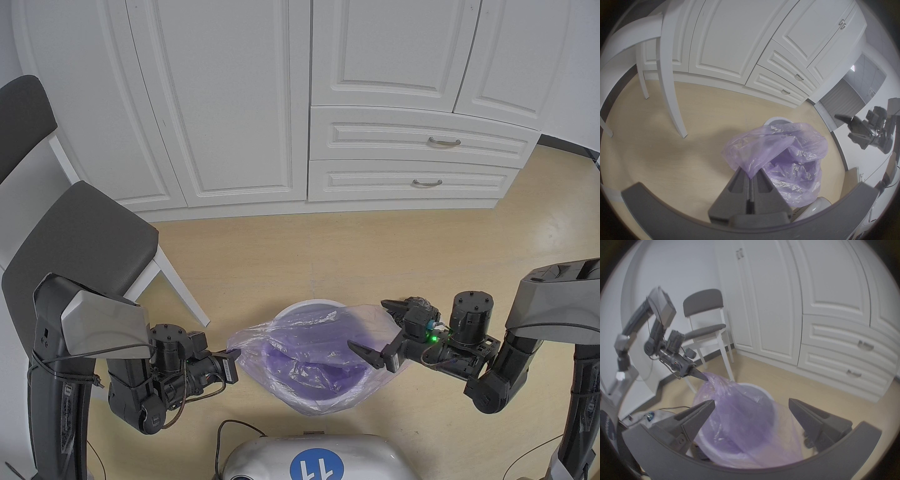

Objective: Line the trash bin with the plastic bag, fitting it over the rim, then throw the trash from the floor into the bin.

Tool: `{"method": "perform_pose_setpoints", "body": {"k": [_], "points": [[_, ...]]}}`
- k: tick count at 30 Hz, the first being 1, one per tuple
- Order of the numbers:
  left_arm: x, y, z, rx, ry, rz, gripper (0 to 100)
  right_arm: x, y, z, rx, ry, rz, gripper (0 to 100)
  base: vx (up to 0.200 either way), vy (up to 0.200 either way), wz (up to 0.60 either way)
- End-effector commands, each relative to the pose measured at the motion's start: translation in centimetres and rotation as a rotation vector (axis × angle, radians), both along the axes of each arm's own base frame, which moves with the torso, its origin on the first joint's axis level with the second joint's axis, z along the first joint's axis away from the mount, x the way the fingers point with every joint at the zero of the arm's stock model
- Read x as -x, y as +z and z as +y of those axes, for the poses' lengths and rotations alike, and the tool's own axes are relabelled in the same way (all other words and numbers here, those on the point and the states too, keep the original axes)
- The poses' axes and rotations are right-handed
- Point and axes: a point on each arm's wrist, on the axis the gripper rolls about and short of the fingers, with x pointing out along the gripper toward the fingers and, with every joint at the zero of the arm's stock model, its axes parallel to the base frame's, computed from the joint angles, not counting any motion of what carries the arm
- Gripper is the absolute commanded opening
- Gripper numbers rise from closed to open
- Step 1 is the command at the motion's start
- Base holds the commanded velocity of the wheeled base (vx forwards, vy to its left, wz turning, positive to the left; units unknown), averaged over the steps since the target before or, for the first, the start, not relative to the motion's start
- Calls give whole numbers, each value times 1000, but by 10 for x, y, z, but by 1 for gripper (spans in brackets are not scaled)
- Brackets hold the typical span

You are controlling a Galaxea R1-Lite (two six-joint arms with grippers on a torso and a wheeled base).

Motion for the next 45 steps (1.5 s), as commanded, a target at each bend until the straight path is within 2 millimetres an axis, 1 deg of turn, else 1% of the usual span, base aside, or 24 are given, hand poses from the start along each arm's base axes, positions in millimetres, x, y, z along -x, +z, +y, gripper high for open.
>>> {"method": "perform_pose_setpoints", "body": {"k": [1, 2, 4, 6, 8, 9, 10, 12, 14, 15, 16, 17, 19, 22, 25, 26, 28, 29, 30, 32, 36, 37, 40, 45], "points": [[1, 2, -2, -11, 21, -11, 0, 1, 42, 39, 112, -99, -242, 100, 0, 0, 0], [0, 4, -2, -12, 29, -17, 0, -1, 45, 43, 172, -157, -302, 100, 0, 0, 0], [0, 5, -2, -15, 37, -19, 0, 1, 46, 48, 218, -153, -343, 100, 0, 0, 0], [0, 5, -1, -15, 40, -21, 0, 8, 42, 52, 245, -110, -336, 100, 0, 0, 0], [0, 5, -1, -15, 40, -21, 0, 15, 34, 53, 266, -65, -304, 100, 0, 0, 0], [0, 5, -1, -15, 40, -21, 0, 15, 34, 53, 266, -65, -304, 100, 0, 0, 0], [0, 5, -2, -15, 38, -21, 0, 25, 16, 49, 325, 55, -217, 100, 0, 0, 0], [1, 5, -2, -17, 37, -18, 0, 25, 3, 48, 355, 135, -166, 100, 0, 0, 0], [2, 3, -4, -19, 33, -14, 0, 22, -10, 50, 382, 171, -142, 100, 0, 0, 0], [2, 3, -4, -19, 32, -13, 0, 20, -20, 51, 399, 178, -125, 100, 0, 0, 0], [2, 3, -4, -19, 32, -13, 0, 20, -21, 52, 400, 178, -123, 100, 0, 0, 0], [2, 2, -4, -20, 33, -10, 0, 18, -33, 53, 415, 186, -101, 100, 0, 0, 0], [2, 1, -4, -22, 32, -7, 0, 17, -43, 54, 435, 193, -85, 100, 0, 0, 0], [2, 0, -4, -22, 32, -6, 0, 14, -48, 54, 446, 194, -83, 100, 0, 0, 0], [2, 1, -4, -21, 30, -7, 0, 4, -55, 55, 445, 177, -84, 100, 0, 0, 0], [2, 1, -4, -21, 30, -7, 0, 4, -55, 55, 445, 177, -84, 100, 0, 0, 0], [2, 1, -5, -21, 29, -7, 0, -12, -64, 55, 444, 143, -91, 100, 0, 0, 0], [2, 1, -5, -21, 29, -7, 0, -12, -64, 55, 444, 143, -91, 100, 0, 0, 0], [2, 1, -5, -21, 30, -9, 0, -23, -69, 55, 443, 110, -100, 100, 0, 0, 0], [3, 1, -6, -21, 26, -9, 0, -31, -74, 54, 444, 87, -106, 100, 0, 0, 0], [3, 1, -6, -21, 26, -9, 0, -38, -77, 54, 444, 77, -115, 100, 0, 0, 0], [3, 1, -6, -21, 26, -9, 0, -43, -78, 54, 450, 73, -133, 0, 0, 0, 0], [2, 1, -7, -31, 48, -14, 0, -49, -72, 57, 428, 61, -172, 0, 0, 0, 0], [3, 0, -8, -36, 52, -11, 0, -49, -58, 58, 389, 43, -246, 0, 0, 0, 0]]}}
